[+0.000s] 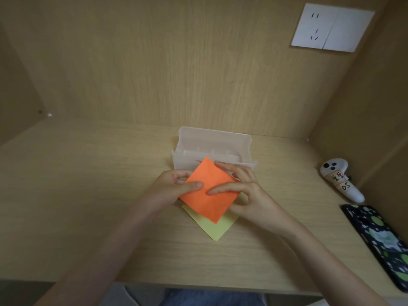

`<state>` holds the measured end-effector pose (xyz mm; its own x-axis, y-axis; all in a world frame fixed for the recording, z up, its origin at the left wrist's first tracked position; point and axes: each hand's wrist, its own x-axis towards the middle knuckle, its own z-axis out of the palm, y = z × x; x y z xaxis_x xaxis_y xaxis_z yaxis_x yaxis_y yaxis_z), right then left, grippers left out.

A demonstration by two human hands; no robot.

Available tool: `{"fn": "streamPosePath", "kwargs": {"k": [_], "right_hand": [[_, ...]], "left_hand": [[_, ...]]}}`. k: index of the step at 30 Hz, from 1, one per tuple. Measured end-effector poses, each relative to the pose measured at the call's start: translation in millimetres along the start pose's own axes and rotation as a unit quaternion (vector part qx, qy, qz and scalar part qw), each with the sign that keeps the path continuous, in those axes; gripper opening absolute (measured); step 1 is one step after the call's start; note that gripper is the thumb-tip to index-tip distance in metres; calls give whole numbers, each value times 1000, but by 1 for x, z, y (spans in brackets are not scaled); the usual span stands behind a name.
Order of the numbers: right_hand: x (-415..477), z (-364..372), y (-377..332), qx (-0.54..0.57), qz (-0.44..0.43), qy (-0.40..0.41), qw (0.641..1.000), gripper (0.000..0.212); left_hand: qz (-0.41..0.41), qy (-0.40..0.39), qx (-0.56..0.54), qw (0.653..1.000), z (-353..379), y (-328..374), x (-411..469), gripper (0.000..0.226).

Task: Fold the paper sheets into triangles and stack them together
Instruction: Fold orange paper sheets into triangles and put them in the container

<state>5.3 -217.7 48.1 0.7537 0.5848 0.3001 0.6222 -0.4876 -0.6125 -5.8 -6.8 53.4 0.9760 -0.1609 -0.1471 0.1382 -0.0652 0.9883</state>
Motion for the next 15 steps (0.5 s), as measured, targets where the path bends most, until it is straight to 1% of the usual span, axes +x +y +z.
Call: {"fn": "streamPosePath", "kwargs": {"k": [3, 5, 7, 10, 12, 15], "right_hand": [[3, 3, -3, 55, 31, 50, 997, 16], [6, 5, -4, 140, 71, 80, 984, 11], [7, 7, -4, 239, 119, 93, 959, 14], [7, 8, -4, 297, 169, 101, 934, 15], [8, 8, -5, 323, 191, 111, 920, 11], [9, 8, -7, 337, 204, 127, 910, 8]], "left_hand": [[-10, -26, -23, 999, 2, 2, -3, 12], [-15, -37, -47, 998, 5, 4, -5, 9], [-16, -41, -53, 998, 6, 5, -7, 9], [-22, -54, -57, 997, 7, 4, -8, 12], [-31, -52, -59, 996, 8, 4, -9, 20], [-44, -42, -85, 995, 10, 6, -12, 39]]}}
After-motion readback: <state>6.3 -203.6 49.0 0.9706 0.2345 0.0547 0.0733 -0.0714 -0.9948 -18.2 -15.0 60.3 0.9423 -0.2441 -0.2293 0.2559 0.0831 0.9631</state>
